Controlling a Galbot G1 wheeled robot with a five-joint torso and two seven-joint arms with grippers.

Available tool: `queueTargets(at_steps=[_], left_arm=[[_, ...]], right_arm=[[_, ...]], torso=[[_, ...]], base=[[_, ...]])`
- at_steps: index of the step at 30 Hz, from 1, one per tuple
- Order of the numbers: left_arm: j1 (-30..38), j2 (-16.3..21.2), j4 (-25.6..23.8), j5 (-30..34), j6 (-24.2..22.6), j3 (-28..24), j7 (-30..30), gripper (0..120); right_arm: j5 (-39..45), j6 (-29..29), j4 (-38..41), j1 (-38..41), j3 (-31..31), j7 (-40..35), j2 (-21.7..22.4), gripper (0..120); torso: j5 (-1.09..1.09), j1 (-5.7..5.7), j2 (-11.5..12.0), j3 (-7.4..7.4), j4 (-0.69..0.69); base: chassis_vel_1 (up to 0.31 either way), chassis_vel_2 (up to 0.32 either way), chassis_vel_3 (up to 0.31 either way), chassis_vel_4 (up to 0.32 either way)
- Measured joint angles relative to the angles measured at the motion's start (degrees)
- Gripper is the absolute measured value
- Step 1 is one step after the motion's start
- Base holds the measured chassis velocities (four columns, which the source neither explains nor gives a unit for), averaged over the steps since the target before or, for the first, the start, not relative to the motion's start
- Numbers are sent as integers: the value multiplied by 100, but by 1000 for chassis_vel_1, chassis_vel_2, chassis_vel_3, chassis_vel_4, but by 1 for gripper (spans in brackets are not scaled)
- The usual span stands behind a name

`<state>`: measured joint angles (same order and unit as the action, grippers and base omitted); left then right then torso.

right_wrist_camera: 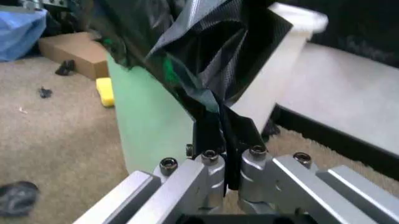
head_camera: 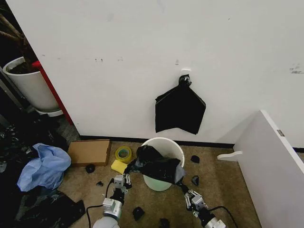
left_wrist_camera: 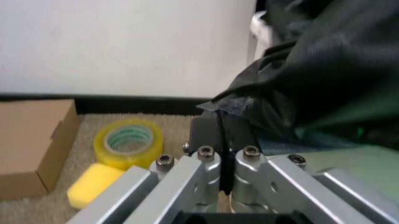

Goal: Place the garbage bag over the trash bin.

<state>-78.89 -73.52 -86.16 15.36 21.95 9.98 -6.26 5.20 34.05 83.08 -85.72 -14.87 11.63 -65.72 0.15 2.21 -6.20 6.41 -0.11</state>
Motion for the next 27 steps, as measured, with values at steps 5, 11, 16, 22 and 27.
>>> queueTargets(at_steps=[5,11,16,22,27], left_arm=[[75,-62,75,59,-82,-32,-13,0],[114,-72,-31,268,-177,-8,-14,0],[77,1,-208,512,-356,43,-90,0],[-66,130,-658,846,-794,98,-180,5],[-173,312,-1268,864,-1624,135,-311,21]], right_arm=[[394,124,-222,136,-44,288,-69,0],[828,249,-252,200,-44,593,-109,0],[1034,283,-204,169,-37,659,-54,3],[1367,274,154,-102,-138,1198,209,27],[1618,275,329,-287,-392,1977,413,43]], torso=[[0,0,0,0,0],[0,0,0,0,0],[0,0,0,0,0],[0,0,0,0,0],[0,0,0,0,0]], base=[[0,0,0,0],[0,0,0,0],[0,0,0,0],[0,0,0,0],[0,0,0,0]])
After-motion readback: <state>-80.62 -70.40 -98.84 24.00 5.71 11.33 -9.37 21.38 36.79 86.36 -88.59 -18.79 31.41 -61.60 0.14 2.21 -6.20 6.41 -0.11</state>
